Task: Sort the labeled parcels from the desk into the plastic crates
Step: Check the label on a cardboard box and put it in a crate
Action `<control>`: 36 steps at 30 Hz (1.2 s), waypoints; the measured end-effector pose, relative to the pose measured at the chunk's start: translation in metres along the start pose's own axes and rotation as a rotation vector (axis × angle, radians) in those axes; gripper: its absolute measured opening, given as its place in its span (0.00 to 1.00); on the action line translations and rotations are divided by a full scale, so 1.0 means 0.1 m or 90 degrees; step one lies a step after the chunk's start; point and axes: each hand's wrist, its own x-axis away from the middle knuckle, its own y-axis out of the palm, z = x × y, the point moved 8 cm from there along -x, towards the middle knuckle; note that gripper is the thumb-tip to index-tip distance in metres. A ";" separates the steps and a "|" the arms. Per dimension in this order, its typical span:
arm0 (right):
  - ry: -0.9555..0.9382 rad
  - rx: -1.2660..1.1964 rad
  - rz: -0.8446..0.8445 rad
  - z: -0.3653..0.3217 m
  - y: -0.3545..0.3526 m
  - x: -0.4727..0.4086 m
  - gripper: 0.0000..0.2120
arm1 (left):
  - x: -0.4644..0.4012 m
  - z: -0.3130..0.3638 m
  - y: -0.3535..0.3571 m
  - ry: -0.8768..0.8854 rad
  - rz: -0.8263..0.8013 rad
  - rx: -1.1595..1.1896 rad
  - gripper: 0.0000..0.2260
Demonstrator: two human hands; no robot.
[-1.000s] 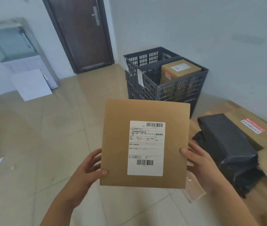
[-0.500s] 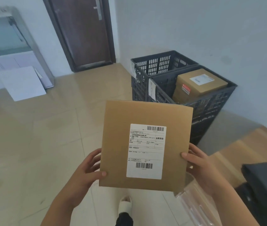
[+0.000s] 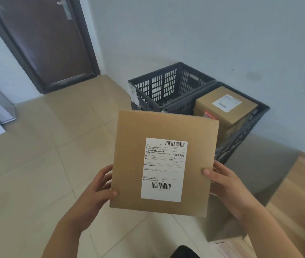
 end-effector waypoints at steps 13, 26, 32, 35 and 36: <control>0.020 -0.061 0.071 -0.67 -0.11 -2.29 0.21 | -2.33 1.20 -0.40 -0.002 -0.012 -0.162 0.40; -0.029 -0.092 0.100 -1.27 -0.26 -3.94 0.28 | -4.22 1.94 -0.76 0.010 -0.053 -0.185 0.43; -0.044 -0.115 0.208 -1.40 -0.39 -4.35 0.30 | -5.31 2.19 -0.75 0.012 -0.166 -0.213 0.45; -0.049 -0.142 0.292 -1.46 -0.44 -4.47 0.34 | -5.83 2.31 -0.68 0.014 -0.238 -0.218 0.41; -0.048 -0.147 0.316 -1.49 -0.44 -4.51 0.34 | -5.99 2.35 -0.66 0.014 -0.257 -0.223 0.42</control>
